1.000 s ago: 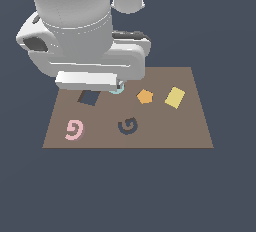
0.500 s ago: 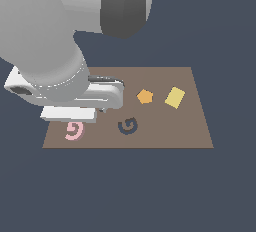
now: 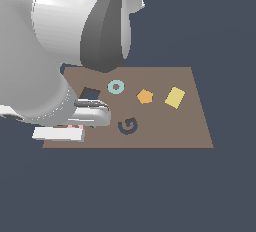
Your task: Insert a designated object into the corresponding slot on a board.
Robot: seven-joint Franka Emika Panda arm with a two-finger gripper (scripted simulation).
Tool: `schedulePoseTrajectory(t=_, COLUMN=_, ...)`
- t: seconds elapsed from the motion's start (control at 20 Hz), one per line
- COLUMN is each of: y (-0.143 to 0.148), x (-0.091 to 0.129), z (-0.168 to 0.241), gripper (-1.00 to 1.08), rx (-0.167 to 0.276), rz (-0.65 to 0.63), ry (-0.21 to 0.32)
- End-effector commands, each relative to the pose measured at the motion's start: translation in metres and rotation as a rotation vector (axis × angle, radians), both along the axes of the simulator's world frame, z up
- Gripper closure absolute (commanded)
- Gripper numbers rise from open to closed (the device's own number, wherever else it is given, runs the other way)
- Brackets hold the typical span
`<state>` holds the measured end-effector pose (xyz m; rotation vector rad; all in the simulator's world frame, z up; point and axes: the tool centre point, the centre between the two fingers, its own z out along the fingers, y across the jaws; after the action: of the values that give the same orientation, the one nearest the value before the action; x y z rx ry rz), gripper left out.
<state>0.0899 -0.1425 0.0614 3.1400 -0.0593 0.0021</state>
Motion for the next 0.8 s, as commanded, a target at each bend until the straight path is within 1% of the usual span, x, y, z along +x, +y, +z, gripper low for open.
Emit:
schedulePoseTrajectory(t=0.0, y=-0.004, x=0.005, z=-0.005, gripper=-0.92, rx=0.001, rz=0.001, ry=0.0)
schedulePoseTrajectory(t=0.3, y=-0.009, x=0.011, z=-0.011, gripper=-0.92, rx=0.001, rz=0.002, ry=0.001)
schedulePoseTrajectory(t=0.55, y=-0.009, x=0.011, z=-0.012, gripper=-0.92, rx=0.001, rz=0.001, ry=0.002)
schedulePoseTrajectory(t=0.75, y=-0.01, x=0.011, z=-0.022, gripper=-0.92, rx=0.001, rz=0.001, ry=0.002)
